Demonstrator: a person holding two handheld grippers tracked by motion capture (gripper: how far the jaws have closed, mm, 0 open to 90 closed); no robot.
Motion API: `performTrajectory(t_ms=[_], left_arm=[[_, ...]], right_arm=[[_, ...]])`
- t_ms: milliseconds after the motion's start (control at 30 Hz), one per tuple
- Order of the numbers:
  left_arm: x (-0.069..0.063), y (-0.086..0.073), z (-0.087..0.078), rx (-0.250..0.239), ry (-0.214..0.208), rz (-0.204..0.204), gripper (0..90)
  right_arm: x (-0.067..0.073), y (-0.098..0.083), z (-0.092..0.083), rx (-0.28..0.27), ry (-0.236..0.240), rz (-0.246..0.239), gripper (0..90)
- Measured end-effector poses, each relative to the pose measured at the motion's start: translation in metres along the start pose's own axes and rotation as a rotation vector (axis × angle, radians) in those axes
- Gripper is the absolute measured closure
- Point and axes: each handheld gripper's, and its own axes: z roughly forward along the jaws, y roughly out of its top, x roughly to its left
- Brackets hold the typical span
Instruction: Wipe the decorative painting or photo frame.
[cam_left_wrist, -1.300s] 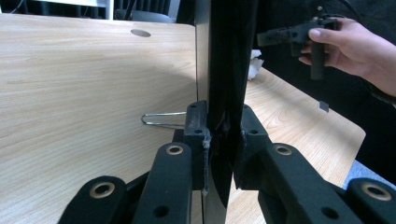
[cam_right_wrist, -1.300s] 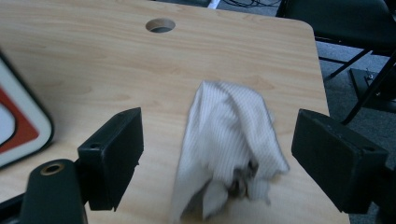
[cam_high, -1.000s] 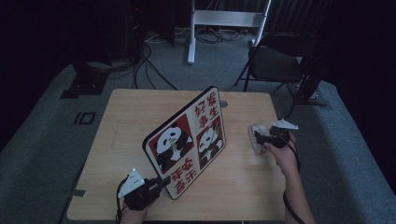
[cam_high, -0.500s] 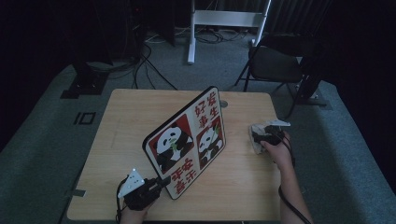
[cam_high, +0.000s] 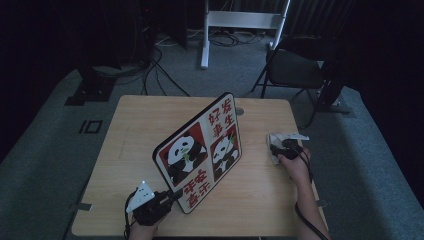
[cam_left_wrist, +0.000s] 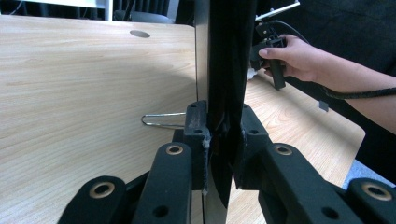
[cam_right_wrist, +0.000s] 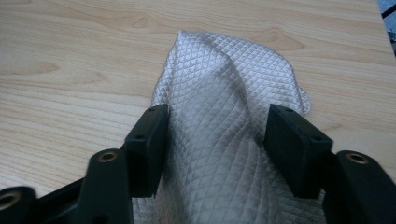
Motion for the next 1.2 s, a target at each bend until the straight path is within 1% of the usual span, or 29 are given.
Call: performTrajectory(t_ms=[100, 200, 233, 267, 333, 367, 433, 500, 533, 567, 667, 700, 833, 867, 900, 933, 1000, 1200], left_arm=[[0.000, 0.000, 0.000, -0.003, 0.001, -0.001, 79.3], [0.000, 0.000, 0.000, -0.003, 0.001, 0.001, 79.3], [0.000, 0.000, 0.000, -0.001, 0.001, 0.002, 79.3], [0.000, 0.000, 0.000, -0.003, 0.001, -0.002, 79.3], [0.000, 0.000, 0.000, -0.002, 0.001, 0.000, 79.3], [0.000, 0.000, 0.000, -0.002, 0.001, -0.001, 79.3], [0.000, 0.000, 0.000, -0.003, 0.001, -0.001, 79.3], [0.000, 0.000, 0.000, -0.002, 0.000, 0.000, 79.3], [0.000, 0.000, 0.000, -0.001, -0.001, 0.001, 79.3], [0.000, 0.000, 0.000, -0.001, -0.001, 0.001, 79.3], [0.000, 0.000, 0.000, -0.001, 0.000, 0.001, 79.3], [0.000, 0.000, 0.000, 0.000, 0.000, 0.003, 79.3], [0.000, 0.000, 0.000, -0.001, 0.000, 0.001, 79.3], [0.000, 0.000, 0.000, -0.001, 0.000, 0.001, 79.3], [0.000, 0.000, 0.000, 0.000, 0.000, 0.001, 79.3], [0.000, 0.000, 0.000, 0.001, 0.001, 0.002, 79.3], [0.000, 0.000, 0.000, 0.001, 0.000, 0.002, 79.4], [0.000, 0.000, 0.000, 0.002, 0.001, 0.001, 79.4]], right_arm=[[0.000, 0.000, 0.000, 0.000, -0.008, 0.010, 44.4], [0.001, 0.001, -0.002, 0.001, -0.014, 0.004, 60.7], [0.002, 0.000, -0.002, -0.002, -0.008, -0.010, 65.7], [0.004, 0.000, -0.002, -0.001, -0.001, -0.025, 73.6], [0.006, 0.001, -0.003, 0.004, -0.012, -0.034, 78.6], [0.008, 0.003, -0.003, 0.025, -0.019, -0.027, 79.9], [0.009, 0.007, -0.006, 0.044, -0.014, -0.001, 80.8], [0.010, 0.008, -0.009, 0.040, -0.008, 0.001, 81.0], [0.010, 0.008, -0.011, 0.034, -0.004, 0.008, 81.1], [0.009, 0.009, -0.015, 0.025, 0.009, 0.025, 81.1], [0.007, 0.011, -0.023, 0.003, 0.018, 0.045, 81.2], [0.006, 0.013, -0.028, -0.012, 0.022, 0.053, 81.2], [0.005, 0.019, -0.044, -0.026, 0.022, 0.043, 81.3], [0.005, 0.019, -0.044, -0.026, 0.022, 0.043, 81.3], [0.006, 0.021, -0.048, -0.031, 0.017, 0.039, 81.3], [0.006, 0.024, -0.056, -0.038, 0.020, 0.036, 81.4], [0.008, 0.027, -0.064, -0.055, 0.022, 0.023, 81.4], [0.016, 0.038, -0.091, -0.124, 0.042, 0.012, 81.4]])
